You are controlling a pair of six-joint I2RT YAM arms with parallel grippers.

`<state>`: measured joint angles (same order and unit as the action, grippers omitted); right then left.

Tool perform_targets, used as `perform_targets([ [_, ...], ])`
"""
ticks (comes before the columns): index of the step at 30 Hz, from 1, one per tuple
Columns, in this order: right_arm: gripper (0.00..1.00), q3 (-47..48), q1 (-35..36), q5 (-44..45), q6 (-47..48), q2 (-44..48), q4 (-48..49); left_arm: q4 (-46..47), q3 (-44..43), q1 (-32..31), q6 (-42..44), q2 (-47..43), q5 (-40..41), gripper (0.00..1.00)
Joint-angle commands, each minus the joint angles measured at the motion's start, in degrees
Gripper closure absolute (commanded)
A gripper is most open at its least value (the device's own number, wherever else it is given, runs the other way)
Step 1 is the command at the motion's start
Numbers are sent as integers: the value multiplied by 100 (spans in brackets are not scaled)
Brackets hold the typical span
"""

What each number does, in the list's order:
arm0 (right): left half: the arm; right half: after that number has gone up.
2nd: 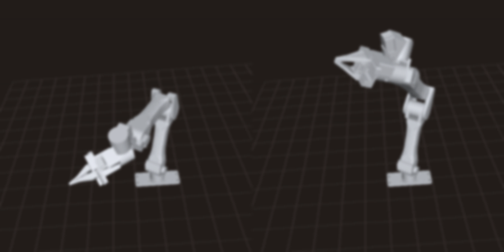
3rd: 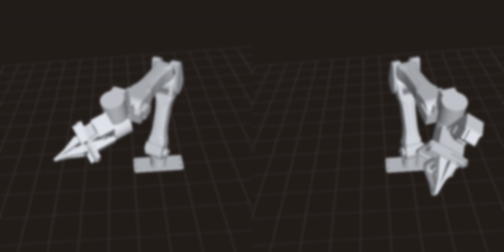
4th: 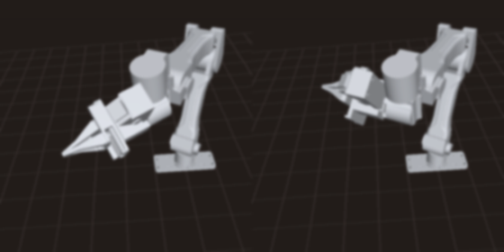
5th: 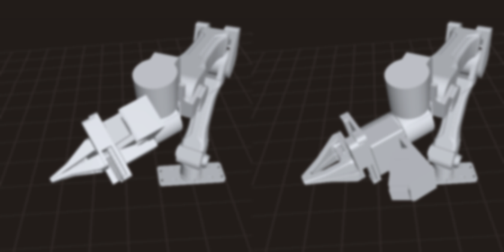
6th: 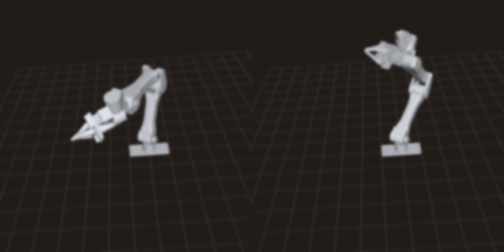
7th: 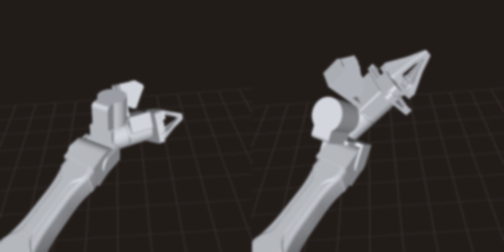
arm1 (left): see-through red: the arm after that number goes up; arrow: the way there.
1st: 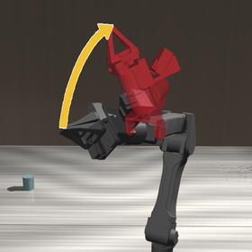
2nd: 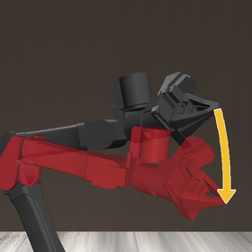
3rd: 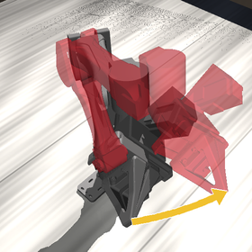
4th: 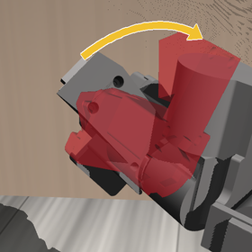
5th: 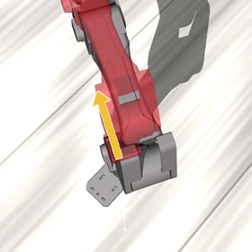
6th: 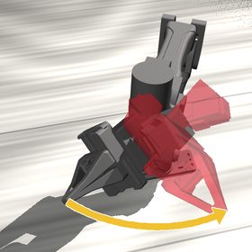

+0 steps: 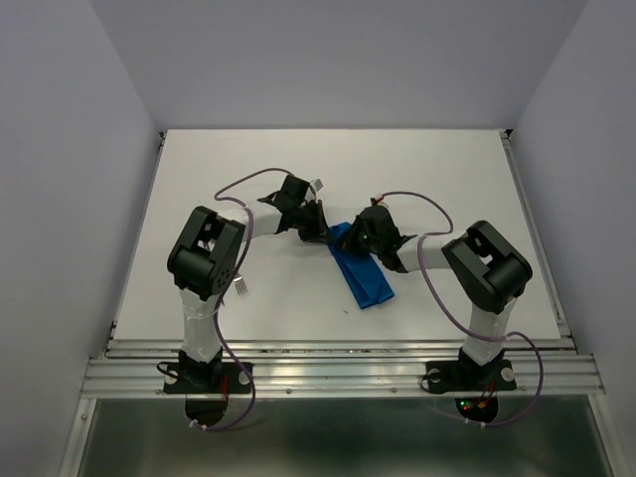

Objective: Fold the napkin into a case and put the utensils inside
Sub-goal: Grasp the top corner of the smaller rectangle folded napkin from the folded napkin.

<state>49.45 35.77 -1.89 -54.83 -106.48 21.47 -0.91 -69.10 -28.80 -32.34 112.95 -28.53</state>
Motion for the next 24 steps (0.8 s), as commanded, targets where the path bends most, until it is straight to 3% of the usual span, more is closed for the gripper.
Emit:
perform_targets([
  [1, 94, 100, 79, 5, 86, 4, 6, 223, -271, -56, -62, 298, -73, 100],
  [19, 84, -436, 79, 1164, 807, 1954, -1241, 126, -376, -65, -45, 342, -21, 100],
  [24, 82, -788, 79, 1656, 1141, 2403, -1944, -348, -692, -161, 61, 245, 418, 100],
])
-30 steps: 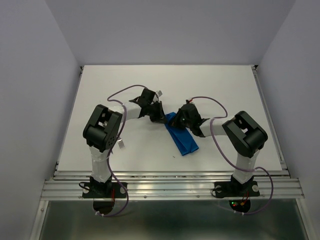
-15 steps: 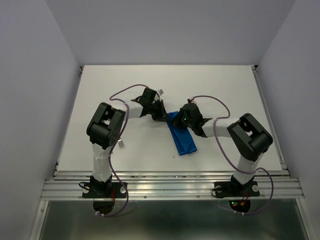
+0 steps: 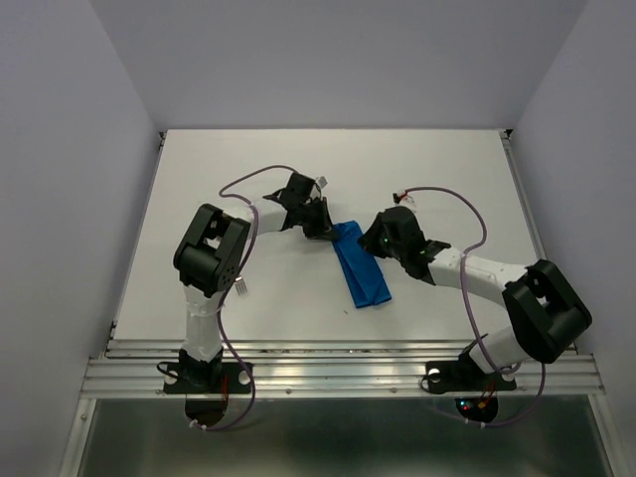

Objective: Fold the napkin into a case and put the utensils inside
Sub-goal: Grasp the top corner of the smaller rectangle folded napkin from the folded napkin.

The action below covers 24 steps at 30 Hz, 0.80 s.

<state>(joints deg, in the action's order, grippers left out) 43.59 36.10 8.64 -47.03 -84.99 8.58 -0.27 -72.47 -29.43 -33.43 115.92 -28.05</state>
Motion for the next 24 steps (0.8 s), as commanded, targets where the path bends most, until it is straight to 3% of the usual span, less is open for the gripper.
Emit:
perform_targets([
  [1, 82, -298, 47, 664, 404, 359, -838, -586, -469, -107, 222, -8, 432, 100],
  [11, 80, -738, 47, 1245, 730, 1063, -1833, -1255, -847, -370, 512, -490, 1038, 100],
  [18, 79, -923, 47, 1122, 695, 1002, -1860, -1809, -1191, -458, 653, -702, 1513, 100],
  [24, 79, -993, 47, 1034, 765, 897, -1860, -1959, -1138, -458, 654, -974, 1697, 89],
])
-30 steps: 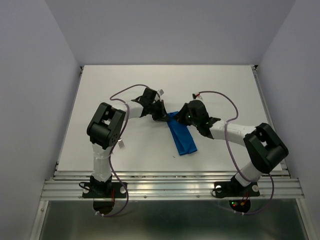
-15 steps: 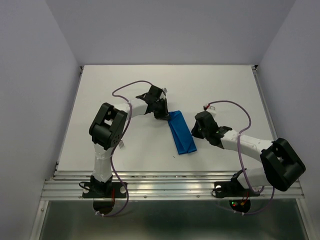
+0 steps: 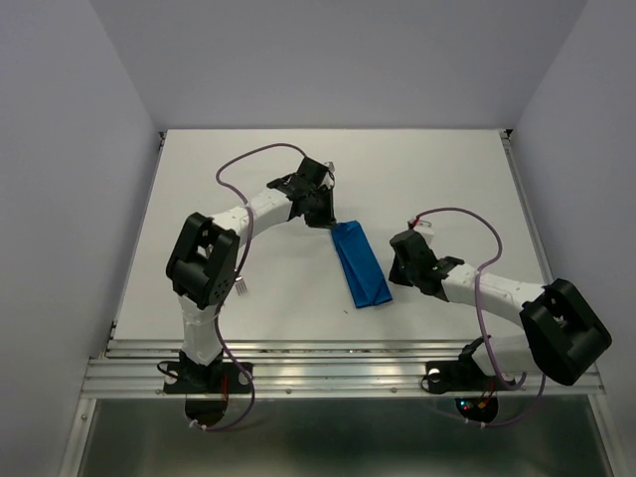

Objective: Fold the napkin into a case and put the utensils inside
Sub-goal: Grasp the top corner of the smaller rectangle folded napkin from the folded napkin, then smooth out the smaller rectangle-folded napkin at the center of the board.

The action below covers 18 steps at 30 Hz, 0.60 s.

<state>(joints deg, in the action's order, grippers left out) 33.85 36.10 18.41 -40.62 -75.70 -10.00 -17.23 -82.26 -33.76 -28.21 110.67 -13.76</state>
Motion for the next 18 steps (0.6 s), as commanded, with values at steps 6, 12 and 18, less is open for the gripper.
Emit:
perform_targets([
  [6, 81, -9, 47, -268, 274, -234, 121, -193, 367, -26, 61, -749, 260, 100],
  [12, 82, -18, 152, -426, 178, -357, 279, 273, 1255, -148, -106, -898, -74, 100],
  [18, 82, 34, 345, -409, 28, -472, 297, 449, 1607, -403, -211, -907, -189, 100],
])
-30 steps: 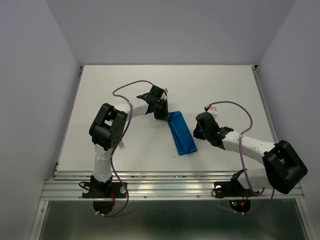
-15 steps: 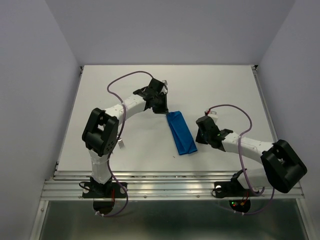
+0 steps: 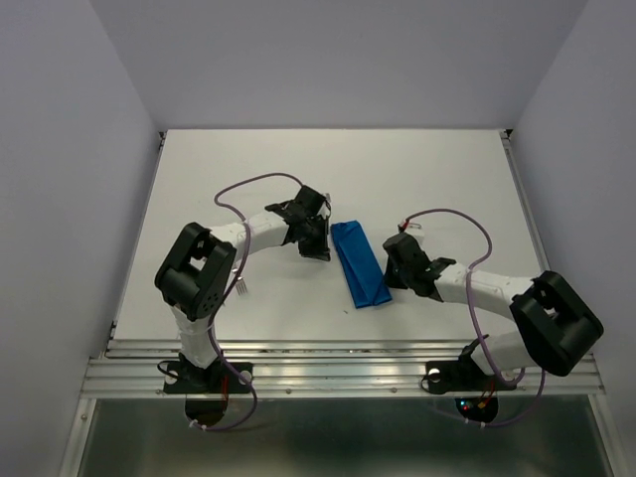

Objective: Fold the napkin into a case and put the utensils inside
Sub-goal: Smooth out the smaller rectangle-folded napkin at the center of the board.

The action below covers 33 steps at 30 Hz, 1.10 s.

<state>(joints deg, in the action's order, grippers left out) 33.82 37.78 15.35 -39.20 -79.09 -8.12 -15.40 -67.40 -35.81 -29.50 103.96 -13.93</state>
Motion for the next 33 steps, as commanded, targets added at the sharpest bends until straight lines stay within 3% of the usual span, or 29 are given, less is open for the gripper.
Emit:
perform_targets([
  [1, 82, 45, 255, -59, -140, -142, 109, 274, 148, -259, -109, -245, -180, 100],
  [8, 82, 212, 467, 248, -307, -221, -207, 423, 508, -409, -214, -245, -294, 100],
  [12, 80, 335, 467, 889, -282, 111, -769, 582, 710, -488, -276, -306, -469, 100],
  [20, 67, 896, 808, 741, 457, 807, -1411, 897, 974, -488, -364, -350, -777, 100],
  [33, 61, 1768, 2031, 1207, 703, -281, -1430, 986, 948, -471, -505, -333, -821, 100],
])
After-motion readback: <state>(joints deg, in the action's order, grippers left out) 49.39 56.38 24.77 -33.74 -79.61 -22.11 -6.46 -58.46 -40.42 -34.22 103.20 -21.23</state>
